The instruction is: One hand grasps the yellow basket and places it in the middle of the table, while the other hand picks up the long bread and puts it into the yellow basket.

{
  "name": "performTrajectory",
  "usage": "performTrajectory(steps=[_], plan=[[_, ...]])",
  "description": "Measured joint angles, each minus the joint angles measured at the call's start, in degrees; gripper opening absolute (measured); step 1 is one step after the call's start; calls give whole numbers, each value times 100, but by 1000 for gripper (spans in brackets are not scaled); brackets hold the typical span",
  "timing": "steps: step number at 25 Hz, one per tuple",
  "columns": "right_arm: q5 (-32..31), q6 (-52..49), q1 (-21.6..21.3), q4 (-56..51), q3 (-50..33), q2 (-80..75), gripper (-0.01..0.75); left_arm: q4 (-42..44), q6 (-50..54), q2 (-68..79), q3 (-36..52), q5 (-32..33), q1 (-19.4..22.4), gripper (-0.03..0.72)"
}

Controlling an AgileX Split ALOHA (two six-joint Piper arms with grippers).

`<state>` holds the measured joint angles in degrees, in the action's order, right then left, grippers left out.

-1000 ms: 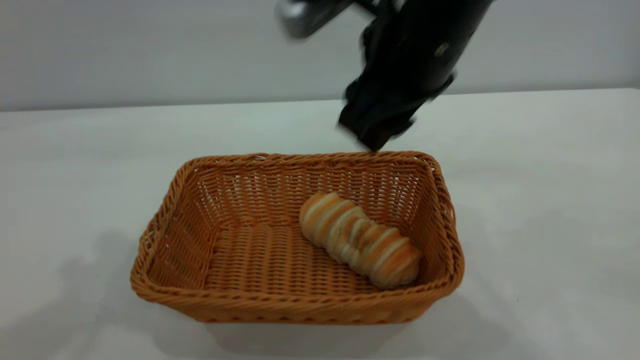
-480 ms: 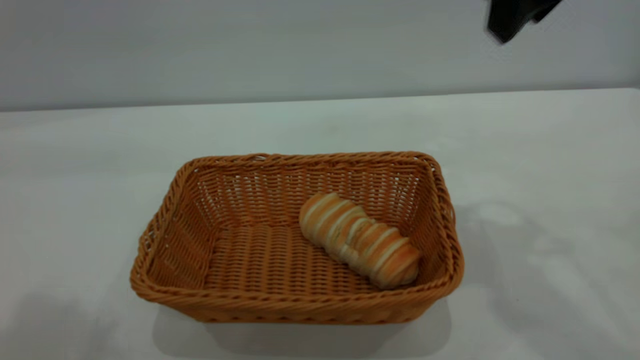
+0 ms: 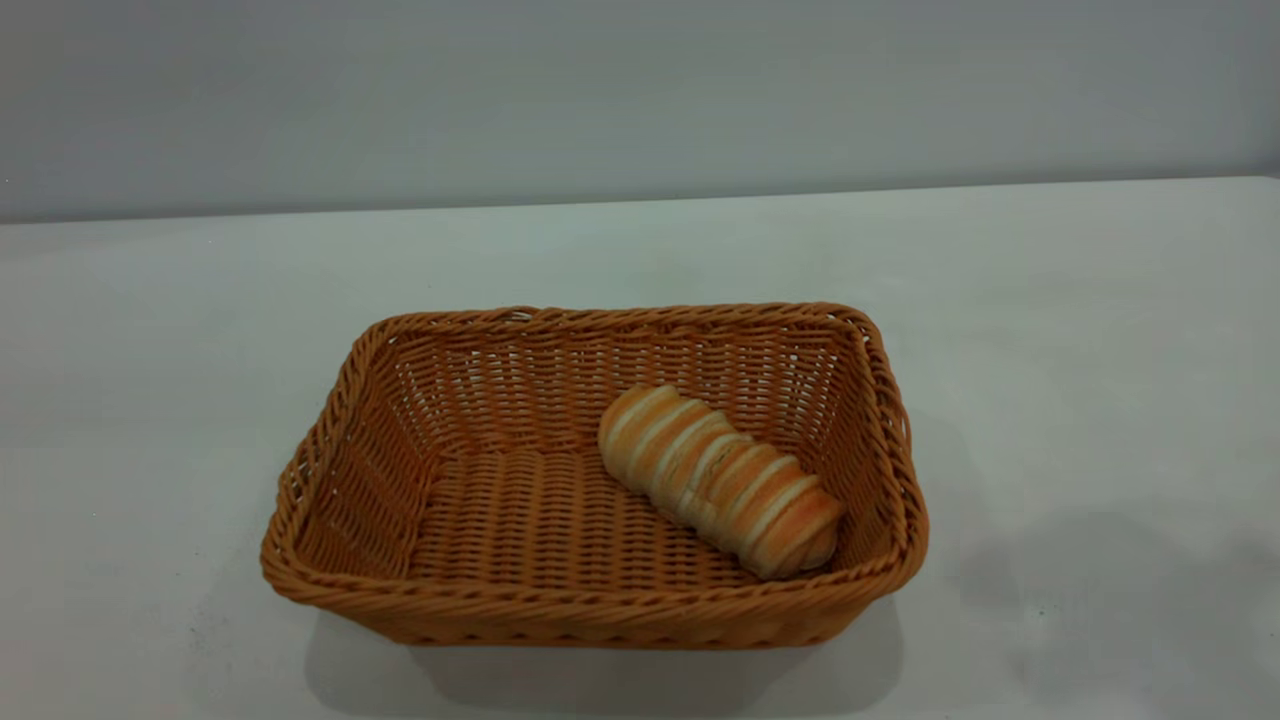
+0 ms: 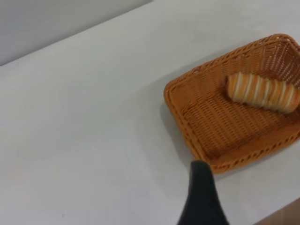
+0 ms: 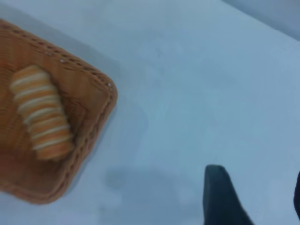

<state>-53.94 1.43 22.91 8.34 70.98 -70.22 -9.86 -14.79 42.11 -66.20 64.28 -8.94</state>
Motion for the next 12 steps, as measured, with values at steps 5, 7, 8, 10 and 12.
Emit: performTrajectory(steps=[5,7,8,10,12], plan=[[-594,218,0,-179,-2,1087,414,227,274,-824,0,255,0,584],[-823,338,0,-286,-2,1481,414,248,348,-1141,0,264,0,584],[-948,415,0,-348,-2,1690,414,247,358,-1314,0,264,0,584],[-1177,552,0,-495,-2,2096,414,247,393,-1632,0,264,0,584],[-1374,688,0,-689,-2,2449,414,247,521,-1974,0,264,0,584]])
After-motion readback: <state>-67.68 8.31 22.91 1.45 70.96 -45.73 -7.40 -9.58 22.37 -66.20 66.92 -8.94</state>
